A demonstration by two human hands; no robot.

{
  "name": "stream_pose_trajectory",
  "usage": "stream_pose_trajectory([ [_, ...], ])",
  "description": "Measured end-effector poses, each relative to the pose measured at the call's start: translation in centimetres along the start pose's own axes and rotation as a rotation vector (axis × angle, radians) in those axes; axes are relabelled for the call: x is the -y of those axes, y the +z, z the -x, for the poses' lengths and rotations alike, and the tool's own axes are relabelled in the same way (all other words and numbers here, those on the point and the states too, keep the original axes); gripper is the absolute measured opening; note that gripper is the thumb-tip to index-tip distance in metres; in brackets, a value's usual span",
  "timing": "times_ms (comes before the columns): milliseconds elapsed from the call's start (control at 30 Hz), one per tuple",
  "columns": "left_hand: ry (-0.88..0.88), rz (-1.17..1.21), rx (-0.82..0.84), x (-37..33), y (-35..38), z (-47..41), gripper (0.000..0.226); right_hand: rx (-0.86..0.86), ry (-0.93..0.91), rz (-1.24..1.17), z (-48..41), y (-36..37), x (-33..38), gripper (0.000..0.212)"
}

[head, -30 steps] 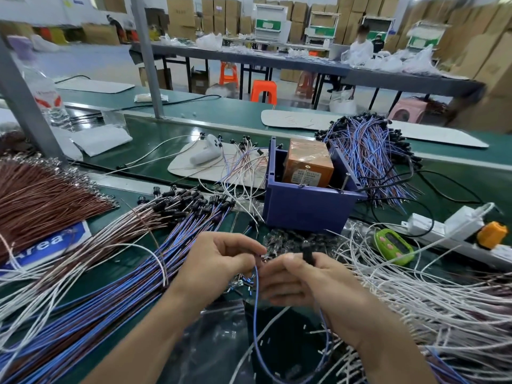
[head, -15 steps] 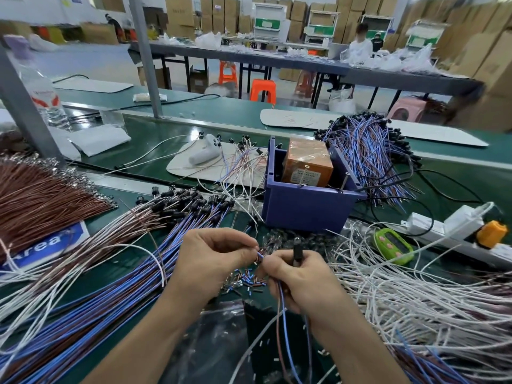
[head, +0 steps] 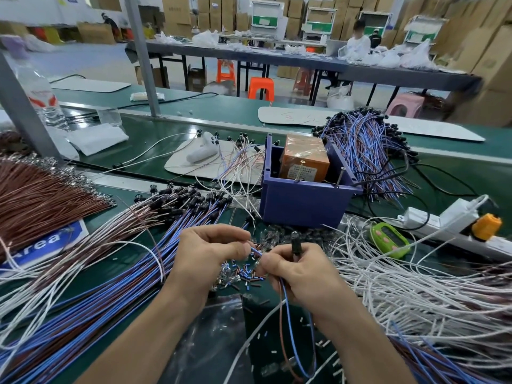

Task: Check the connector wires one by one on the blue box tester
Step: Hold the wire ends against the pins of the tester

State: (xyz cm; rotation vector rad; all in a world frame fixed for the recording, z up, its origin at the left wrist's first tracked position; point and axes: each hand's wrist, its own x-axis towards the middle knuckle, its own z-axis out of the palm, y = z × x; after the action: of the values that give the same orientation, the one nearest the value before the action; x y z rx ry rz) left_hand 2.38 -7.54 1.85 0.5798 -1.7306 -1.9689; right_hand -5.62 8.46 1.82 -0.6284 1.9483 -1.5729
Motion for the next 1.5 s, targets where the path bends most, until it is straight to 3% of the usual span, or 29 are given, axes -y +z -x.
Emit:
stream_pose_trajectory([
  [100,-0.016,0.132,-0.131,-0.5,-2.1,-1.2,0.022,-0.055,0.011,-0.029,0.3,-1.2,0.3,0.020],
  [167,0.017,0.023,-0.179,-0.6,-3.1,-1.4,0.027,-0.114,0.013,-0.121,0.4,-2.2,0.5,0.023],
  [300,0.112,-0.195,-0.100,-0.1,-1.8,-0.2,0.030,-0.170,0.000,-0.225,0.4,-1.9,0.5,0.029],
  [500,0.216,-0.361,0.016,0.1,0.0,0.9,0.026,-0.106,0.015,-0.154,0.0,-0.1,-0.1,0.025],
  [633,0.109,-0.140,0.103,0.1,1.2,1.3,0.033,-0.022,-0.010,-0.129,0.1,0.1,-0.1,0.023],
  [867,-0.006,0.043,0.065,0.7,1.1,0.9,0.015,0.059,-0.006,-0.111,0.2,-0.7,0.0,0.010],
  [1000,0.035,0.056,-0.014,0.8,0.9,0.7,0.018,0.027,-0.028,-0.119,0.2,-0.9,0.1,0.010],
  [1200,0.079,-0.074,0.153,0.3,1.2,1.1,0.025,-0.046,-0.090,-0.154,0.0,0.0,-0.6,0.015],
  [1367,0.071,-0.067,0.103,0.2,1.3,1.1,0.020,-0.082,-0.108,-0.180,-0.2,0.0,-0.6,0.010],
  [1500,0.084,-0.168,0.047,0.6,2.8,1.4,0.031,-0.152,-0.107,-0.227,-0.2,-0.2,-0.8,0.011],
])
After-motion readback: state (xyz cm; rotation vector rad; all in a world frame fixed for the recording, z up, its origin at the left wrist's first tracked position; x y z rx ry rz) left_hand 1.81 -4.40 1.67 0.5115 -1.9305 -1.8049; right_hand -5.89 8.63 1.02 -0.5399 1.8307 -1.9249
